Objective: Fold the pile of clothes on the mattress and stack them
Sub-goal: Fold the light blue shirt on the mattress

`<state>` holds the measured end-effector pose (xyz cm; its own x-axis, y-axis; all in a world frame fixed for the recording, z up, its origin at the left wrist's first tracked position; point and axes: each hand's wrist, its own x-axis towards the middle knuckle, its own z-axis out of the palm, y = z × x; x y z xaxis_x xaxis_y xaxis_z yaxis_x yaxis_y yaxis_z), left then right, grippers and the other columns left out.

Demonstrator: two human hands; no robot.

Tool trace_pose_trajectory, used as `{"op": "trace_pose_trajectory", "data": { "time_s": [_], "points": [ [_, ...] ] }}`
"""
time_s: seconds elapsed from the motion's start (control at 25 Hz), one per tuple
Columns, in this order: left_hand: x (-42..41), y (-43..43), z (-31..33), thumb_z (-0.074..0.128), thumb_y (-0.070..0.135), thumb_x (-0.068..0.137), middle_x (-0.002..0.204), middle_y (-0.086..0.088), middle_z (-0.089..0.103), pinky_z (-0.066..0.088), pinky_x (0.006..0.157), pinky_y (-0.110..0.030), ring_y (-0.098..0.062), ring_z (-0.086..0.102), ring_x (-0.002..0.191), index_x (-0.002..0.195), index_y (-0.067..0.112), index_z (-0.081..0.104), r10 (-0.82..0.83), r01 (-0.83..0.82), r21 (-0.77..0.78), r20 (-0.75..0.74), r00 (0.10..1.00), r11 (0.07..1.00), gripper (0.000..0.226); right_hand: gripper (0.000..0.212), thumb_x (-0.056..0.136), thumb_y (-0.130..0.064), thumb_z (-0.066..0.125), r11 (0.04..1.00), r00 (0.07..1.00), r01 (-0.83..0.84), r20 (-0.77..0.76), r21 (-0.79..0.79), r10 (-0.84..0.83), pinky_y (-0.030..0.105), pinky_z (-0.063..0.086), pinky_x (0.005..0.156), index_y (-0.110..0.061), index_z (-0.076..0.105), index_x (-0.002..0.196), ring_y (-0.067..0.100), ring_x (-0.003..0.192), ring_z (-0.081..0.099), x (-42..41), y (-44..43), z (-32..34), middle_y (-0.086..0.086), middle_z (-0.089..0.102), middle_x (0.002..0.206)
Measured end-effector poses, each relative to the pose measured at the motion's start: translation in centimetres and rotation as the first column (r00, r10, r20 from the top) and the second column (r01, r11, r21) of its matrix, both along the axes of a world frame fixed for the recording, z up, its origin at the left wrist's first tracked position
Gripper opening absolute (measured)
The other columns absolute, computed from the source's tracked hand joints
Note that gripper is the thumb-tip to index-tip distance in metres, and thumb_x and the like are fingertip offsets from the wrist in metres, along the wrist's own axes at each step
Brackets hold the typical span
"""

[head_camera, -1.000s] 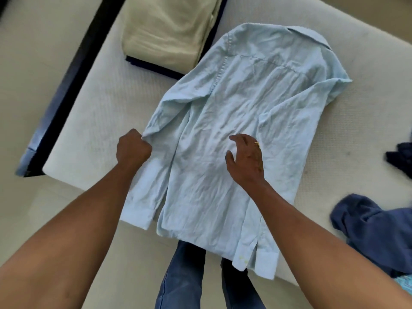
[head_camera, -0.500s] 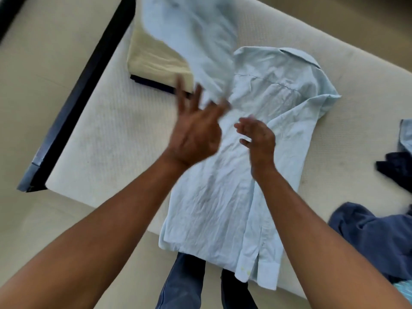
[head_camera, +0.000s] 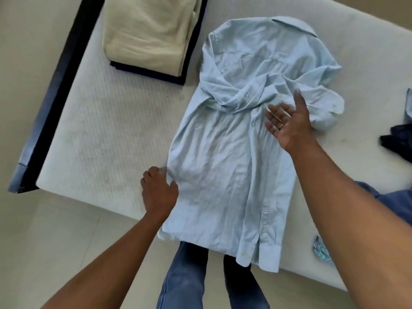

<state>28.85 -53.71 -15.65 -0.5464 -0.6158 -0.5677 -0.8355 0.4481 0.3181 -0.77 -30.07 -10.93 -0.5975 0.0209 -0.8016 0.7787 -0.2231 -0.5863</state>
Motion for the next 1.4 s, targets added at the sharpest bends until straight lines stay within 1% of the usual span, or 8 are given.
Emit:
{"op": "trace_pose_trajectory", "data": {
  "time_s": [0.16,0.28,0.4,0.56,0.72,0.84,1.16,1.4],
  "points": [
    [3.2,-0.3,-0.2,0.072,0.039,0.085,0.084,0.001,0.065,0.047,0.063,-0.031,-0.023,0.064,0.077,0.096,0.01,0.058,-0.001,-0.011,0.214,0.058,0.998,0.977,0.034,0.065,0.079,-0.05,0.081,0.903,0.978,-0.2,0.027,0.381,0.206,0.038,0.061,0.081,-0.014,0.052,0.125,0.023,0.099,0.072,-2.2,-2.4,-1.3,0.01,0.068,0.119],
    [4.3,-0.2,0.6,0.073,0.03,0.081,0.078,-0.008,0.065,0.048,0.067,-0.033,-0.023,0.062,0.075,0.082,0.007,0.062,0.16,-0.158,0.326,0.02,0.987,0.932,0.026,0.06,0.077,-0.02,0.07,0.245,0.647,-0.311,0.016,0.918,0.762,0.037,0.054,0.09,-0.023,0.046,0.132,0.03,0.11,0.067,-3.7,-3.2,-1.7,0.009,0.068,0.123],
    [4.3,-0.1,1.3,0.076,0.027,0.065,0.103,-0.006,0.076,0.058,0.084,-0.042,-0.026,0.071,0.097,0.104,0.012,0.072,0.448,-0.389,0.621,0.067,0.892,0.681,0.042,0.042,0.087,-0.027,0.069,-0.129,0.239,-0.428,0.249,0.895,0.938,0.044,0.052,0.1,-0.027,0.061,0.128,0.036,0.121,0.063,-3.9,-4.1,-2.3,0.015,0.066,0.128],
    [5.2,-0.5,1.1,0.089,0.032,0.062,0.118,0.003,0.071,0.058,0.091,-0.042,-0.019,0.07,0.105,0.124,0.02,0.061,0.331,-0.308,0.617,0.081,0.94,0.724,0.069,0.034,0.091,-0.023,0.058,0.023,0.418,-0.332,0.126,0.943,0.9,0.038,0.049,0.1,-0.021,0.063,0.124,0.034,0.121,0.062,-2.6,-4.3,-3.3,0.013,0.067,0.127],
    [6.5,-1.3,1.3,0.079,0.043,0.072,0.095,0.005,0.077,0.06,0.089,-0.05,-0.018,0.073,0.09,0.1,0.027,0.076,0.14,-0.159,0.486,0.077,0.987,0.859,0.033,0.088,0.091,-0.019,0.065,-0.157,0.252,-0.423,0.282,0.893,0.926,0.049,0.044,0.107,-0.029,0.016,0.163,0.042,0.13,0.055,-3.1,-3.9,-3.1,0.025,0.055,0.141],
    [6.9,-0.4,1.3,0.08,0.054,0.076,0.096,0.006,0.074,0.058,0.083,-0.041,-0.015,0.069,0.089,0.102,0.024,0.073,0.036,-0.016,0.385,-0.045,0.998,0.923,0.041,0.061,0.085,-0.032,0.065,-0.175,0.191,-0.375,0.261,0.91,0.946,0.046,0.049,0.106,-0.024,0.053,0.144,0.04,0.125,0.06,-4.8,-3.5,-4.1,0.022,0.062,0.133],
    [7.3,4.0,2.2,0.076,0.013,0.082,0.085,0.005,0.059,0.042,0.059,-0.028,-0.015,0.052,0.07,0.092,0.016,0.057,-0.142,0.157,0.015,-0.351,0.925,0.987,0.022,0.032,0.087,-0.033,0.046,0.307,0.481,-0.009,-0.265,0.952,0.836,0.026,0.052,0.079,-0.009,0.065,0.095,0.023,0.081,0.069,-5.0,-3.3,-1.5,0.006,0.074,0.085],
    [8.1,11.5,2.6,0.072,0.0,0.07,0.093,-0.008,0.056,0.04,0.041,-0.034,-0.028,0.057,0.07,0.112,0.011,0.063,-0.785,0.723,-0.308,-0.228,0.576,0.619,0.044,0.044,0.087,-0.022,0.04,0.356,0.752,0.182,-0.363,0.917,0.55,0.028,0.04,0.093,0.001,0.066,0.114,0.031,0.109,0.065,-5.3,4.2,0.3,0.015,0.073,0.112]
  ]
}}
